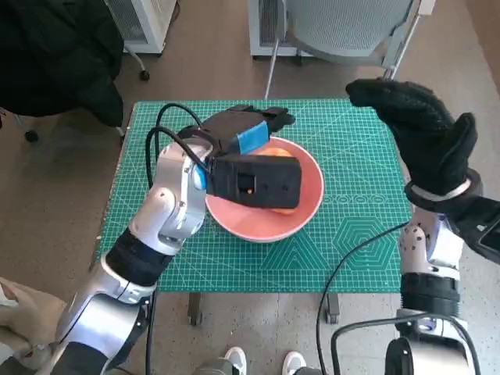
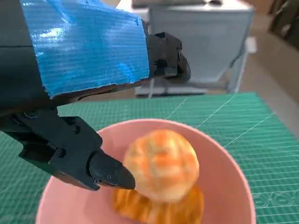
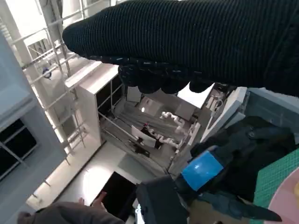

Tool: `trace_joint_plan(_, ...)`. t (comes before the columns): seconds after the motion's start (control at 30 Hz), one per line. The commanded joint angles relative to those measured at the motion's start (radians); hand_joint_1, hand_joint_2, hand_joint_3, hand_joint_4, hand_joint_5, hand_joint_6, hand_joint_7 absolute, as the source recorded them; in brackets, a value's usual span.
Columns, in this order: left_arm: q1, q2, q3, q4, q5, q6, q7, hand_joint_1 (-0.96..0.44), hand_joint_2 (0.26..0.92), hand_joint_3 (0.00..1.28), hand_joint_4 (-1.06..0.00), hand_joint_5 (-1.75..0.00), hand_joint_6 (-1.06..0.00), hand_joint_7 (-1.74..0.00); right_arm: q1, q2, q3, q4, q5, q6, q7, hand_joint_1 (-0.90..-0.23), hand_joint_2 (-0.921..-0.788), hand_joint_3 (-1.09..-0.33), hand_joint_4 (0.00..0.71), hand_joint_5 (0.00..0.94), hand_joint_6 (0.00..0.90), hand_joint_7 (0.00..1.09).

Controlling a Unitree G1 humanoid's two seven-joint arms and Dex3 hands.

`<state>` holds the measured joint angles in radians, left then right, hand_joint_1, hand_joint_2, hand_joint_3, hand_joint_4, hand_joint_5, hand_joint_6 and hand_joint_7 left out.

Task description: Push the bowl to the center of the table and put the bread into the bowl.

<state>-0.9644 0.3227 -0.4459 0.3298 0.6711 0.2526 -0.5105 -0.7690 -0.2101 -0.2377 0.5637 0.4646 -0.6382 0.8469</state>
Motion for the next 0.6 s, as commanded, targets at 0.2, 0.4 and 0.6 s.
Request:
trace_joint_plan(0.2, 0.067, 0.05, 0.023, 0.007, -0.002, -0.119, 0.117, -0.29, 0.78, 0.06, 0.0, 0.0, 0.0, -0.28, 0.02, 0.001, 0.009, 0.012, -0.01, 0.0, -0.007, -0.715, -0.921, -1.003, 0.475, 0.001, 0.375, 0.24)
trace_joint_plan(0.4, 0.115, 0.073, 0.086, 0.001, -0.026, -0.203, 0.263, -0.31, 0.805, 0.03, -0.01, 0.0, -0.05, -0.23, 0.015, 0.008, 0.016, 0.014, -0.005, 0.008, -0.004, -0.712, -0.921, -0.998, 0.474, 0.001, 0.37, 0.24)
trace_joint_plan(0.6, 0.209, 0.013, 0.321, 0.046, -0.298, -0.434, 0.46, -0.35, 0.859, 0.02, -0.07, -0.01, -0.17, -0.17, 0.002, 0.013, 0.016, 0.022, 0.003, 0.013, -0.001, -0.705, -0.921, -0.993, 0.448, 0.0, 0.352, 0.24)
